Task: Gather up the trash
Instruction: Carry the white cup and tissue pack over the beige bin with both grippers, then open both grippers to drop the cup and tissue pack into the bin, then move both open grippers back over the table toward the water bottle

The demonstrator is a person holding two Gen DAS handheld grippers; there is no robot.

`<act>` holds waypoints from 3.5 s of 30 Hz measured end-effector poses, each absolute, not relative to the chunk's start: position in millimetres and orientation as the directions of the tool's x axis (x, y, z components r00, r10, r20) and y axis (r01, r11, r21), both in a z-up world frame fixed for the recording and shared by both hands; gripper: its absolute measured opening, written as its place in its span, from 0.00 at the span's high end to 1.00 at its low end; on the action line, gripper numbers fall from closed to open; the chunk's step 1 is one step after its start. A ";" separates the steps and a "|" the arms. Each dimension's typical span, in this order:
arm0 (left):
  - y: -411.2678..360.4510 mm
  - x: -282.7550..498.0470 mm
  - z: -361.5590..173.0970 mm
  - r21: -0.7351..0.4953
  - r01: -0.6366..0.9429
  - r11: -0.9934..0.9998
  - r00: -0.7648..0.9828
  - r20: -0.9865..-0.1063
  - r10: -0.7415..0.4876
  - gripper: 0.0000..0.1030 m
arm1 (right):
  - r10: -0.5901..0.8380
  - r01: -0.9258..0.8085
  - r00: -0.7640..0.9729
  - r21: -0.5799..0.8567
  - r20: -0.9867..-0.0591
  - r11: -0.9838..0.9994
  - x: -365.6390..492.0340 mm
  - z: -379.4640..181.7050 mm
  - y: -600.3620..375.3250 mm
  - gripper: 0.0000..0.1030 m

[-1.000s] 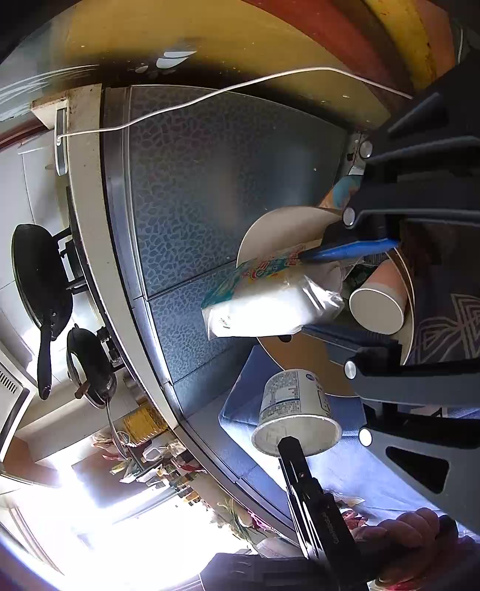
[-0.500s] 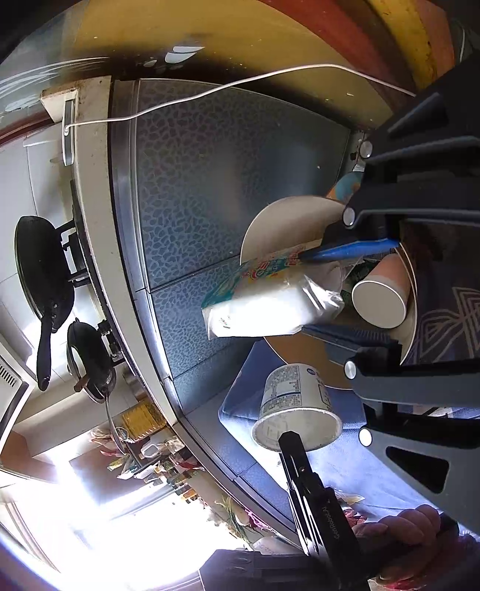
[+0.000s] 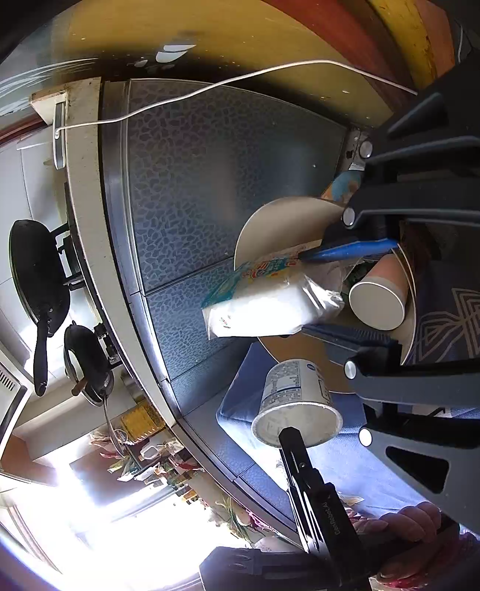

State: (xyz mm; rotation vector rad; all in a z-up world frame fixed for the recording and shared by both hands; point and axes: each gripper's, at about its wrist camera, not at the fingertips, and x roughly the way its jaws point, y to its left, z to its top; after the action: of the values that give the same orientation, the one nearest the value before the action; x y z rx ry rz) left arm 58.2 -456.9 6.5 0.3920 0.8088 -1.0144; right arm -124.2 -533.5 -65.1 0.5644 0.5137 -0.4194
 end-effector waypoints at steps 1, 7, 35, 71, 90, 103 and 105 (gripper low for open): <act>-457.5 57.9 5.7 -0.068 0.867 0.493 0.278 -0.755 -0.594 0.96 | -0.232 0.504 0.794 0.395 -0.562 0.768 -124.2 -65.3 -533.6 0.68; -461.1 58.6 2.2 -0.069 0.868 0.492 0.273 -0.761 -0.589 0.96 | -0.230 0.504 0.793 0.395 -0.564 0.768 -123.5 -66.7 -534.2 0.68; -443.4 67.4 2.4 -0.095 0.824 0.558 0.299 -0.764 -0.572 0.68 | -0.227 0.496 0.804 0.410 -0.549 0.766 -115.9 -62.8 -529.2 0.34; 43.1 60.1 -19.3 -0.029 0.109 0.994 0.723 -0.684 -0.099 0.61 | 0.222 -0.112 0.759 0.214 -0.612 0.970 31.0 -42.9 -150.0 0.35; 81.5 63.2 -46.5 -0.124 0.069 0.990 0.694 -0.707 -0.137 0.61 | 0.221 -0.181 0.702 0.131 -0.677 0.975 52.2 -54.2 -89.9 0.35; 83.0 64.9 -48.7 -0.145 0.086 0.986 0.691 -0.704 -0.164 0.59 | 0.220 -0.188 0.695 0.123 -0.685 0.974 58.8 -55.7 -78.7 0.35; 82.2 64.8 -48.6 -0.140 0.088 0.986 0.691 -0.704 -0.162 0.58 | 0.220 -0.182 0.695 0.128 -0.685 0.975 58.7 -56.6 -80.3 0.35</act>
State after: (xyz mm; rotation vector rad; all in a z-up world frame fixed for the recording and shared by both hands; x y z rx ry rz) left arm 64.8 82.2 -48.6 -0.0977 0.7954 -0.1399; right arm 58.7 -80.3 -56.6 0.0520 0.7709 0.2240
